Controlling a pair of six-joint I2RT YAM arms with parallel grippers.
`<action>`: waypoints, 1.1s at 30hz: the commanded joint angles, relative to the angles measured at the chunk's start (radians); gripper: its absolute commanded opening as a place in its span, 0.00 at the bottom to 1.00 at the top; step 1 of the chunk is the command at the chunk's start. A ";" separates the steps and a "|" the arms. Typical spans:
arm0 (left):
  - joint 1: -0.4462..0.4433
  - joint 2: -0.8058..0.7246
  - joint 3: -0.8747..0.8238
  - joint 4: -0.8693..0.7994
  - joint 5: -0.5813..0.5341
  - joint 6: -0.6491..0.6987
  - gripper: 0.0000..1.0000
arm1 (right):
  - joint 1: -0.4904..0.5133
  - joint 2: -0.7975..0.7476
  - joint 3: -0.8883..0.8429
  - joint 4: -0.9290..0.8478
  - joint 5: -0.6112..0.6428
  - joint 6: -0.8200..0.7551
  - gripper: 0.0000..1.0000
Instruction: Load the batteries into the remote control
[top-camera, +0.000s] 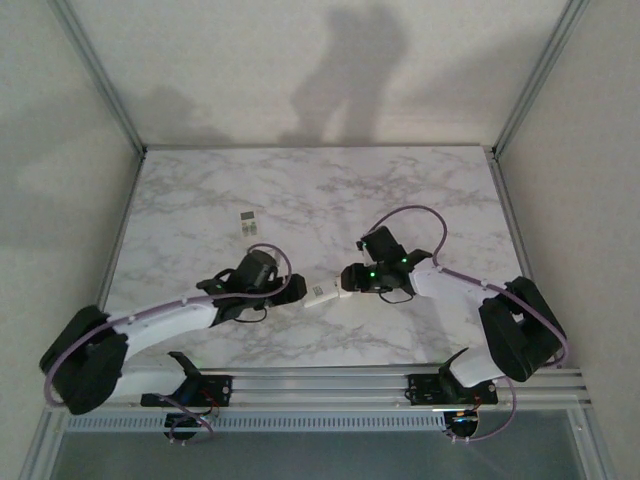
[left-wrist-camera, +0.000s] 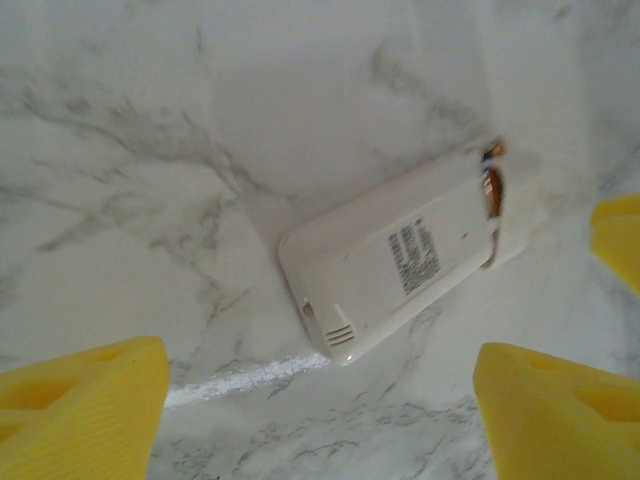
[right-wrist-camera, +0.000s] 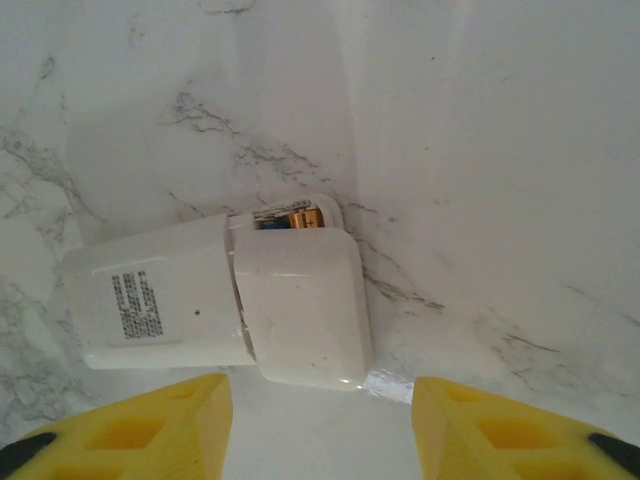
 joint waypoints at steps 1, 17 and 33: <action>-0.021 0.079 0.057 0.014 0.032 -0.035 0.76 | -0.005 0.006 -0.019 0.087 -0.037 0.044 0.50; -0.024 0.323 0.158 0.058 0.086 0.017 0.55 | 0.013 0.107 -0.024 0.125 0.028 -0.015 0.40; -0.023 0.449 0.219 -0.027 0.074 0.180 0.45 | 0.033 0.179 0.049 0.094 0.076 -0.053 0.30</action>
